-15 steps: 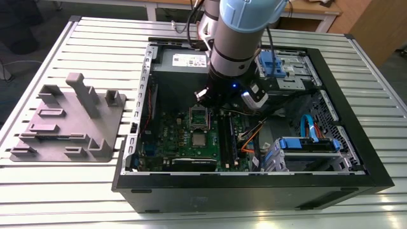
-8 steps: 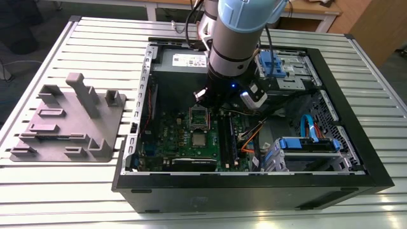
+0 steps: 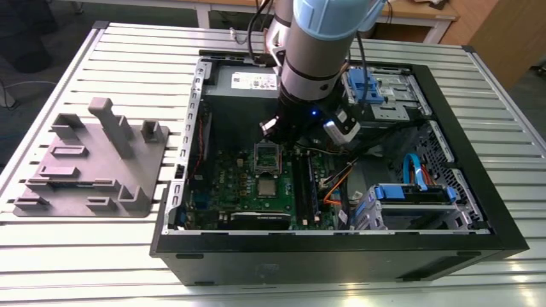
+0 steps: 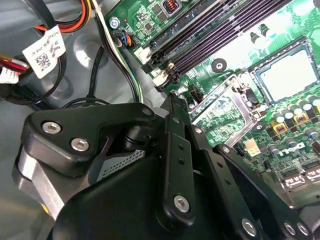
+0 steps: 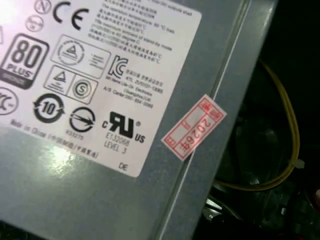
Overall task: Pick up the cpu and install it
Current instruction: 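Close the cpu cover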
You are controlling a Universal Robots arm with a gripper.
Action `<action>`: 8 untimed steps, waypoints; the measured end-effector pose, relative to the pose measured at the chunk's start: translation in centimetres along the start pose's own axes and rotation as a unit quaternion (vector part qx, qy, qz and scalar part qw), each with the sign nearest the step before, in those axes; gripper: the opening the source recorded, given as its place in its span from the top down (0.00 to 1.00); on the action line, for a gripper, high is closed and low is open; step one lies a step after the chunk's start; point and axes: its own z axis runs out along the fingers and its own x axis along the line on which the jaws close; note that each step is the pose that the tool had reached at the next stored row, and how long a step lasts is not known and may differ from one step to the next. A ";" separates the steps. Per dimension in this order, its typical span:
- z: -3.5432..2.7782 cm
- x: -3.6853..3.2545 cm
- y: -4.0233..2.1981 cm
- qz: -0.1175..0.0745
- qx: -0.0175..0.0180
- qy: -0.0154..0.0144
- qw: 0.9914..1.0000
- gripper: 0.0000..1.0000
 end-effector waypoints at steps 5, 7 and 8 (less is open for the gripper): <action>-0.45 0.04 -0.07 -0.004 0.000 0.000 1.000 0.89; -0.45 0.04 -0.08 -0.004 0.000 0.000 1.000 0.89; -0.46 0.04 -0.08 -0.005 0.000 0.000 1.000 0.89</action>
